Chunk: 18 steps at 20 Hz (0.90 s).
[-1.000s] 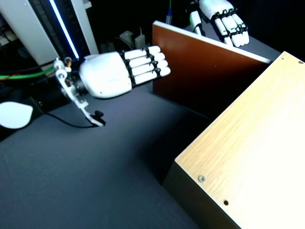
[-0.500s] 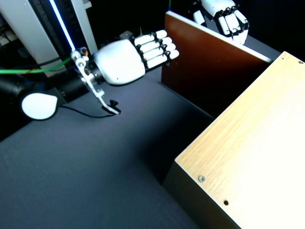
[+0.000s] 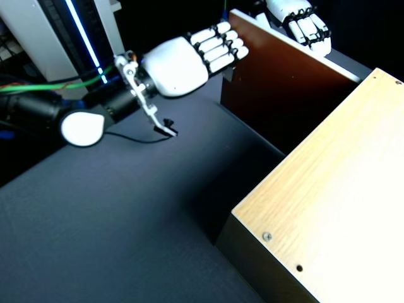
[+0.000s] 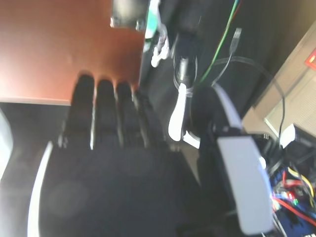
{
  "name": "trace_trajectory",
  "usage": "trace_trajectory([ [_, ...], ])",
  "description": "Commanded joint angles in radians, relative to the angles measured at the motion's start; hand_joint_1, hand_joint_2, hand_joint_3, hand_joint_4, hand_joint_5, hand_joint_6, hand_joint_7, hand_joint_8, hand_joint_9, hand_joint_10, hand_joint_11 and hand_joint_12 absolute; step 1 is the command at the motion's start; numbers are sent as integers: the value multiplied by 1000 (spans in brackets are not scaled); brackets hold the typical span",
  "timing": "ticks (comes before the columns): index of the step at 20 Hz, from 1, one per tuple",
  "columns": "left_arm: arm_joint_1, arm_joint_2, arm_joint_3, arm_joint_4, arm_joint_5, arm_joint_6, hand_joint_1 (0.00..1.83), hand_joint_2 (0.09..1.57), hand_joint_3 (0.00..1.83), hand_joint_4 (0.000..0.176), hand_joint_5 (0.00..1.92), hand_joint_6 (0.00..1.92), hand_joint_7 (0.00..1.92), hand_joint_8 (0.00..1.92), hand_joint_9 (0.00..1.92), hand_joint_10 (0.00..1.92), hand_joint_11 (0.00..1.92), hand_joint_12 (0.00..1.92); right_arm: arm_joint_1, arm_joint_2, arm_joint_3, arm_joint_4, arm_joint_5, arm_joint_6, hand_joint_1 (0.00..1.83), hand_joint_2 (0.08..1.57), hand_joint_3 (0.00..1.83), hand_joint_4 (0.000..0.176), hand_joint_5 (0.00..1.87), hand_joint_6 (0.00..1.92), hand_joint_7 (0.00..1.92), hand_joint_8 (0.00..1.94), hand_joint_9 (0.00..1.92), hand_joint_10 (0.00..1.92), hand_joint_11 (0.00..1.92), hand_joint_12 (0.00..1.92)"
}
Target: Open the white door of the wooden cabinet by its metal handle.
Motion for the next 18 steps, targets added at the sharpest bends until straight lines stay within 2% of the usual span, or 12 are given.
trace_trajectory([
  [1,-4,-3,6,-9,-125,-3,420,1485,2,0,138,0,138,1,149,1,0,531,16,-2,0,52,107,4,400,1411,1,0,22,3,20,3,0,0,0,0],
  [3,-5,-5,7,-9,-126,-4,489,1464,0,0,187,7,185,8,193,11,0,676,18,-7,1,52,105,4,579,1343,0,0,39,6,39,7,0,0,0,0],
  [4,-5,-6,7,-9,-128,-7,525,1456,0,0,232,12,226,14,233,20,0,845,18,-7,2,51,103,4,578,1360,0,0,56,9,54,10,3,1,0,0],
  [7,-5,-5,2,-9,-141,-9,447,1452,0,0,257,7,242,7,262,16,0,859,18,-7,-6,59,92,4,423,1400,7,0,29,10,30,10,0,0,0,0],
  [8,-5,-5,1,-10,-145,-10,583,1444,0,0,309,18,296,19,309,27,0,957,18,-7,-9,67,90,4,396,1417,10,0,24,5,27,6,0,0,0,0],
  [9,-5,-5,-1,-10,-152,-13,542,1473,5,0,250,6,230,14,244,19,0,884,18,-6,-11,81,89,4,340,1421,9,0,4,0,5,0,0,0,0,0],
  [10,-5,-5,-3,-10,-159,-14,571,1436,0,0,169,0,114,2,105,4,0,511,12,14,-14,97,89,4,249,1437,13,0,0,0,0,0,0,0,0,0],
  [11,-4,-4,-4,-10,-164,-15,335,1350,0,0,165,3,107,6,104,10,0,462,3,28,-15,107,89,3,206,1438,9,0,0,0,0,0,0,0,0,0],
  [12,-4,-4,-7,-10,-174,-17,115,1309,0,0,189,5,150,11,149,18,0,580,-12,56,-18,133,89,3,150,1435,6,0,0,0,0,0,0,0,0,0],
  [14,-3,-4,-8,-10,-183,-23,42,1359,4,0,204,3,190,8,208,18,0,697,-29,90,-26,179,90,-19,201,1427,0,0,0,0,0,0,0,0,0,0],
  [16,-3,-5,-9,-9,-203,-34,395,1442,12,0,210,2,190,3,214,10,0,700,-46,125,-35,229,93,-63,207,1428,1,0,1,0,0,0,0,0,2,0],
  [18,-3,-5,-12,-8,-221,-35,446,1453,8,0,208,0,196,3,212,5,0,672,-59,157,-40,267,100,-79,109,1433,3,0,0,0,0,0,0,0,0,0],
])
